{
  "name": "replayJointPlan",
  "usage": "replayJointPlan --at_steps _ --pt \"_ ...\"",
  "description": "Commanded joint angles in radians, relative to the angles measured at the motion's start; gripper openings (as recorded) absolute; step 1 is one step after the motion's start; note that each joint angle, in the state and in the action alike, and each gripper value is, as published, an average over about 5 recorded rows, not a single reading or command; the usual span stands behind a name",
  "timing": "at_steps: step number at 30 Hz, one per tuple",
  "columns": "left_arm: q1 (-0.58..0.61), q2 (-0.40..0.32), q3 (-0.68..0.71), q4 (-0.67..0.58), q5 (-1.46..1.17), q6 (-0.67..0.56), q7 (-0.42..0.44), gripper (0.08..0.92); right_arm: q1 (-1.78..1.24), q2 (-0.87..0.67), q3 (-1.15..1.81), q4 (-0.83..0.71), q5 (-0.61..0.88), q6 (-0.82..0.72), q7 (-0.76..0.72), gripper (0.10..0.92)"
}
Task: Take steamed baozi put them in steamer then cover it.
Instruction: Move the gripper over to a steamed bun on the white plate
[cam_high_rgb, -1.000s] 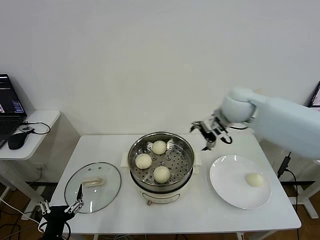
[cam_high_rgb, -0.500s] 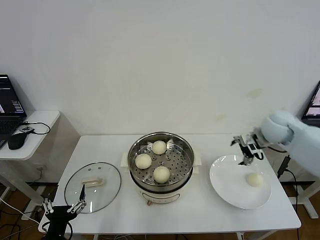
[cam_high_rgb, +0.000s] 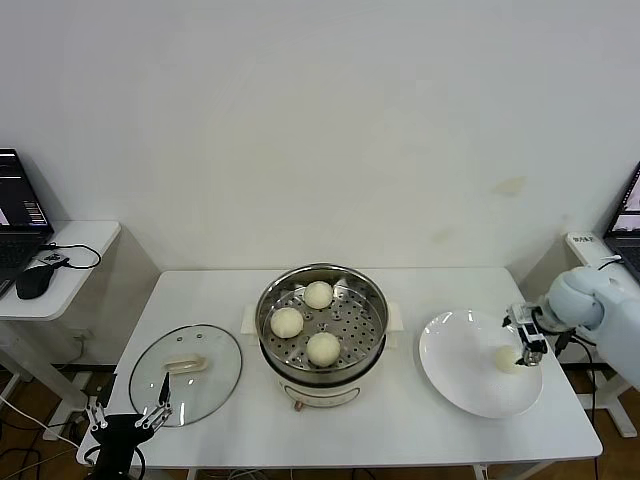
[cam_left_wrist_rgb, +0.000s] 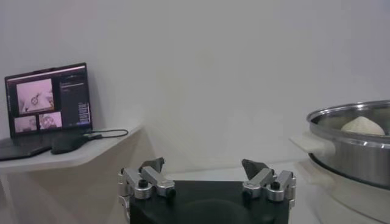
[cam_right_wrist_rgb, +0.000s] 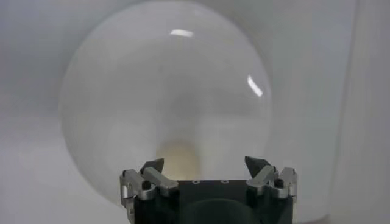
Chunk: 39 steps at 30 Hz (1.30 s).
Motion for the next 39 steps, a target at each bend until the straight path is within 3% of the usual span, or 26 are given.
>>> replayJointPlan --at_steps 1,21,39 --pt "-0.001 0.001 0.002 0.002 0.001 0.001 0.001 0.823 -0.109 0.001 0.077 -0.051 -0.057 0.005 -0.002 0.823" --pt "-0.01 -0.001 0.003 0.006 -0.002 0.005 0.003 0.823 -0.097 0.094 0.085 -0.124 -0.077 0.02 0.033 0.791" --pt "-0.007 -0.004 0.002 0.0 -0.003 0.004 0.002 0.823 -0.034 0.073 0.06 -0.079 -0.041 0.0 0.013 0.584"
